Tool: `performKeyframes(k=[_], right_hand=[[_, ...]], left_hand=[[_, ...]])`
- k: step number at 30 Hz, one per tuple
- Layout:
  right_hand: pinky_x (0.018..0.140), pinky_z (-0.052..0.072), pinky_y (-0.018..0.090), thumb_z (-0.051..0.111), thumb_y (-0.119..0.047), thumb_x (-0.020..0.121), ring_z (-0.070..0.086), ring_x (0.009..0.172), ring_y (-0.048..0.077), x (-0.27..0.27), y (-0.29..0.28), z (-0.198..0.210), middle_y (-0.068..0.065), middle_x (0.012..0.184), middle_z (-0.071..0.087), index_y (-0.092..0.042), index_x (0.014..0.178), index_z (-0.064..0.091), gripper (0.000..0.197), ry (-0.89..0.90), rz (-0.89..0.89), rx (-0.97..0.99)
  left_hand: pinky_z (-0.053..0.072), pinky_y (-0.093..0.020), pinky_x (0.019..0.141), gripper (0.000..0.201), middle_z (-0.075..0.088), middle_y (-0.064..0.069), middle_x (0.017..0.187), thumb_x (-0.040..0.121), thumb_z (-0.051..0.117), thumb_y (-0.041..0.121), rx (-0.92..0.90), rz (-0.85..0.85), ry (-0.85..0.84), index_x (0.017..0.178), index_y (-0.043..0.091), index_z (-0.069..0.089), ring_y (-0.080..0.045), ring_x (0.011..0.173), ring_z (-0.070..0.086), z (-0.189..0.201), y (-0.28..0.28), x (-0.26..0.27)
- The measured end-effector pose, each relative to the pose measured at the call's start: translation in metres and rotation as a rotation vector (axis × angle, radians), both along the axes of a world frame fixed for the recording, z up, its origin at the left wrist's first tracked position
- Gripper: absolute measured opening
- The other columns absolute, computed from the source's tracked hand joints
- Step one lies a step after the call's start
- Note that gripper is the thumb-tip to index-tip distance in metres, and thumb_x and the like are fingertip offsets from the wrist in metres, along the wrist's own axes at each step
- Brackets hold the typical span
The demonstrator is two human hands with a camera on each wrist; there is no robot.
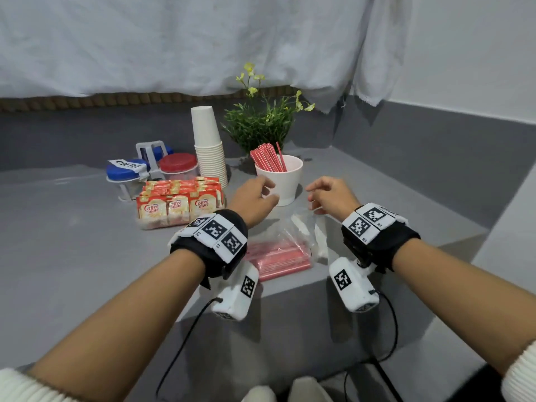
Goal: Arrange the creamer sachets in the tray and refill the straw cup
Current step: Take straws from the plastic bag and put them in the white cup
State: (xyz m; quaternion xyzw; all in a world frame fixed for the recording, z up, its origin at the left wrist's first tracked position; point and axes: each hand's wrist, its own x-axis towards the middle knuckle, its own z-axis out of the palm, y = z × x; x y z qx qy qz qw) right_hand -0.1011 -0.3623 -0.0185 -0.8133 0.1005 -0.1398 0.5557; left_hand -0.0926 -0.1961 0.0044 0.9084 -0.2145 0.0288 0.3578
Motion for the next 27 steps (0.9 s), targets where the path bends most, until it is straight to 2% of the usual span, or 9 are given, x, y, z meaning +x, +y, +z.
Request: performKeyframes(k=[4,6,9,11,13,18,23,26,27], right_hand=[[0.042,0.045,0.02,0.038,0.008,0.088,0.05,0.038,0.008,-0.025,0.009,-0.018,0.008,0.062,0.051,-0.01,0.068,0.05,0.03,0.116,0.044,0.02],[0.053,0.046,0.026,0.043,0.006,0.085,0.052,0.052,0.014,-0.031,0.013,-0.029,0.005,0.063,0.054,-0.008,0.065,0.057,0.028,0.164,0.079,-0.159],[0.071,0.05,0.035,0.043,0.007,0.08,0.06,0.076,0.028,-0.036,0.02,-0.039,0.017,0.078,0.064,0.003,0.078,0.065,0.022,0.185,0.123,-0.334],[0.079,0.049,0.033,0.047,0.004,0.082,0.062,0.089,0.03,-0.038,0.023,-0.042,0.02,0.093,0.067,0.004,0.089,0.067,0.022,0.167,0.15,-0.378],[0.077,0.045,0.03,0.049,0.0,0.085,0.06,0.087,0.028,-0.04,0.025,-0.044,0.018,0.095,0.068,0.002,0.09,0.068,0.02,0.145,0.174,-0.397],[0.068,0.041,0.026,0.05,-0.003,0.086,0.052,0.069,0.016,-0.033,0.021,-0.048,0.001,0.066,0.057,-0.024,0.057,0.054,0.036,0.214,0.197,-0.333],[0.062,0.041,0.03,0.048,-0.003,0.086,0.049,0.061,0.02,-0.033,0.018,-0.046,0.004,0.059,0.05,-0.016,0.049,0.051,0.04,0.234,0.177,-0.197],[0.07,0.054,0.044,0.05,-0.005,0.084,0.062,0.074,0.042,-0.036,0.02,-0.047,0.031,0.078,0.06,0.004,0.073,0.062,0.019,0.229,0.222,-0.109],[0.07,0.055,0.044,0.05,-0.003,0.085,0.062,0.077,0.043,-0.038,0.019,-0.045,0.033,0.081,0.059,0.008,0.082,0.063,0.017,0.218,0.238,-0.083]], left_hand=[[0.038,-0.029,0.094,0.041,0.049,-0.013,0.131,0.09,0.056,0.024,0.167,-0.027,0.128,0.127,0.009,0.047,-0.024,0.118,0.049,-0.023,0.001,-0.014],[0.037,-0.035,0.102,0.053,0.042,-0.012,0.137,0.087,0.06,0.034,0.297,-0.02,0.176,0.132,0.013,0.041,-0.026,0.124,0.043,-0.035,0.002,-0.017],[0.032,-0.045,0.108,0.073,0.035,-0.01,0.143,0.08,0.064,0.047,0.438,0.003,0.19,0.14,0.021,0.03,-0.029,0.131,0.034,-0.048,0.009,-0.023],[0.029,-0.048,0.11,0.083,0.033,-0.008,0.146,0.077,0.065,0.051,0.474,-0.012,0.196,0.143,0.023,0.023,-0.029,0.133,0.032,-0.055,0.014,-0.024],[0.029,-0.048,0.11,0.087,0.033,-0.008,0.147,0.076,0.065,0.053,0.478,-0.024,0.21,0.144,0.021,0.021,-0.029,0.133,0.031,-0.06,0.018,-0.026],[0.036,-0.044,0.103,0.076,0.041,-0.011,0.133,0.075,0.063,0.057,0.512,0.015,0.162,0.131,0.014,0.036,-0.028,0.124,0.037,-0.066,0.02,-0.028],[0.04,-0.042,0.095,0.062,0.051,-0.012,0.122,0.079,0.061,0.055,0.514,0.007,0.125,0.119,0.01,0.046,-0.028,0.112,0.048,-0.07,0.02,-0.028],[0.04,-0.042,0.094,0.058,0.052,-0.011,0.121,0.081,0.059,0.053,0.492,0.005,0.087,0.117,0.01,0.046,-0.028,0.111,0.049,-0.071,0.02,-0.029],[0.04,-0.042,0.094,0.057,0.052,-0.011,0.121,0.082,0.058,0.053,0.484,0.004,0.078,0.117,0.01,0.046,-0.028,0.111,0.049,-0.072,0.02,-0.029]])
